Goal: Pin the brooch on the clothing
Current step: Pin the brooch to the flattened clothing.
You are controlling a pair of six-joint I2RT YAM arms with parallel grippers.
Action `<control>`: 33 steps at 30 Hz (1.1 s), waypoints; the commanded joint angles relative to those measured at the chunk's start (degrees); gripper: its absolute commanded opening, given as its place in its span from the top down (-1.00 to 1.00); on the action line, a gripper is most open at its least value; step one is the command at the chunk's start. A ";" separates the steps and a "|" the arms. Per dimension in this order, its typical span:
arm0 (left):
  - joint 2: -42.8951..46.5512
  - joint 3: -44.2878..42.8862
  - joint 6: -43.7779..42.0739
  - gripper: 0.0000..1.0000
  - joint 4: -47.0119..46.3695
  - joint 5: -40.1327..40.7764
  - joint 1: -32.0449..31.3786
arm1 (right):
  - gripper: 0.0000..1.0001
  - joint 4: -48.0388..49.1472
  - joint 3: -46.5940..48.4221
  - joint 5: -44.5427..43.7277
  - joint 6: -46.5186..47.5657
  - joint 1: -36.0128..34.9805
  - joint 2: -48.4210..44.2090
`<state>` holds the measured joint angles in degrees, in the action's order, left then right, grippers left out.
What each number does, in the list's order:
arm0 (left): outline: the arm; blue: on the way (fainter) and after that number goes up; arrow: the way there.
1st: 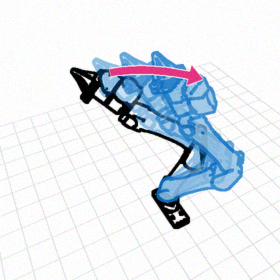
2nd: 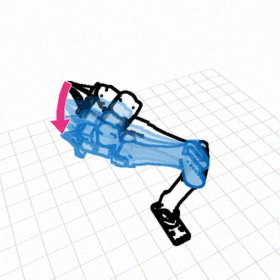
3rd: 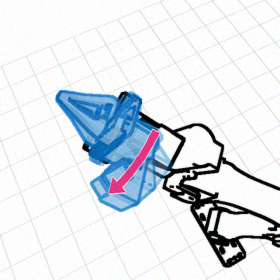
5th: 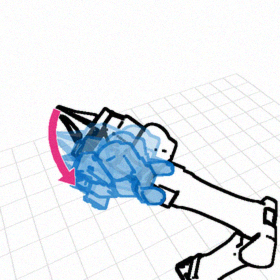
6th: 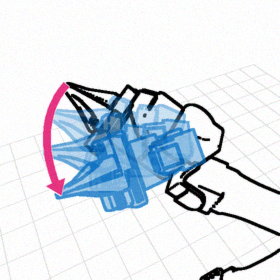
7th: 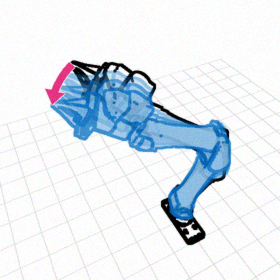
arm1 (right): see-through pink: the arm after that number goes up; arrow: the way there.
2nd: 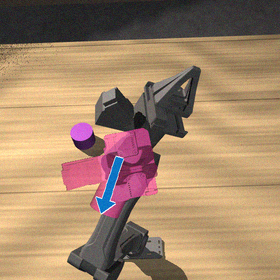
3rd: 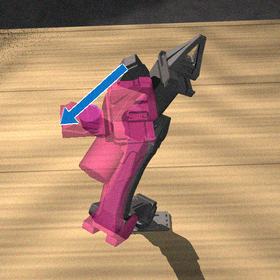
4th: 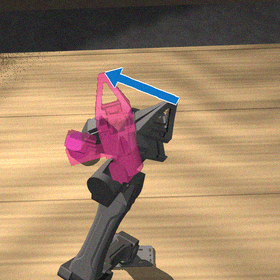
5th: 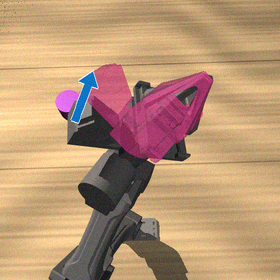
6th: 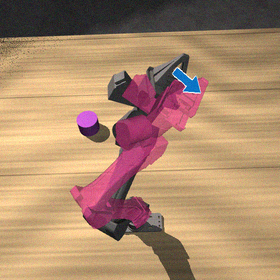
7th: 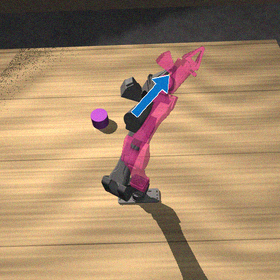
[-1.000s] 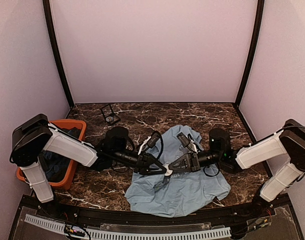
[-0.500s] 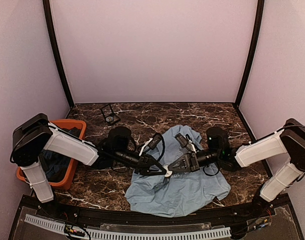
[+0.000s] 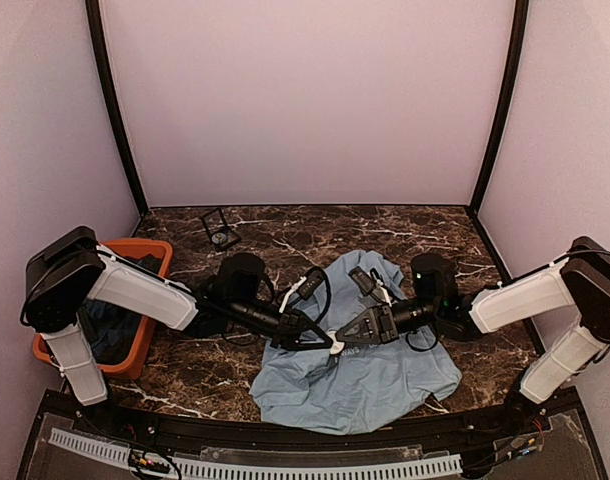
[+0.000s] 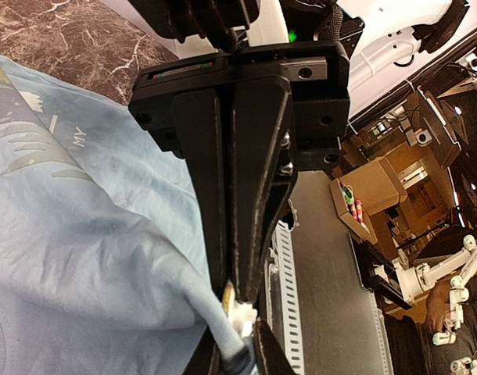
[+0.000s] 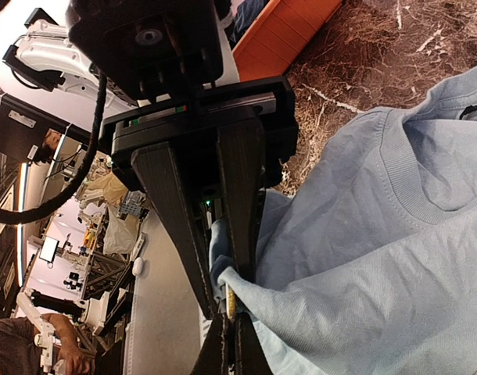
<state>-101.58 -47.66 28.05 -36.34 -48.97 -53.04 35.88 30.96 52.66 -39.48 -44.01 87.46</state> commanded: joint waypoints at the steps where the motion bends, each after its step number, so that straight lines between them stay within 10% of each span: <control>1: 0.41 -1.13 -1.27 0.75 -0.20 -0.73 -0.75 | 1.00 -0.46 0.96 -2.48 -0.05 0.41 -0.63; 33: 1.18 -1.50 -4.28 0.78 5.85 7.08 -0.83 | 1.00 -0.93 1.41 -2.33 -0.20 -0.16 0.75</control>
<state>-101.58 -47.90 26.22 -34.15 -44.69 -53.39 34.59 30.98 51.13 -39.51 -44.03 87.53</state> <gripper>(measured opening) 0.115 0.009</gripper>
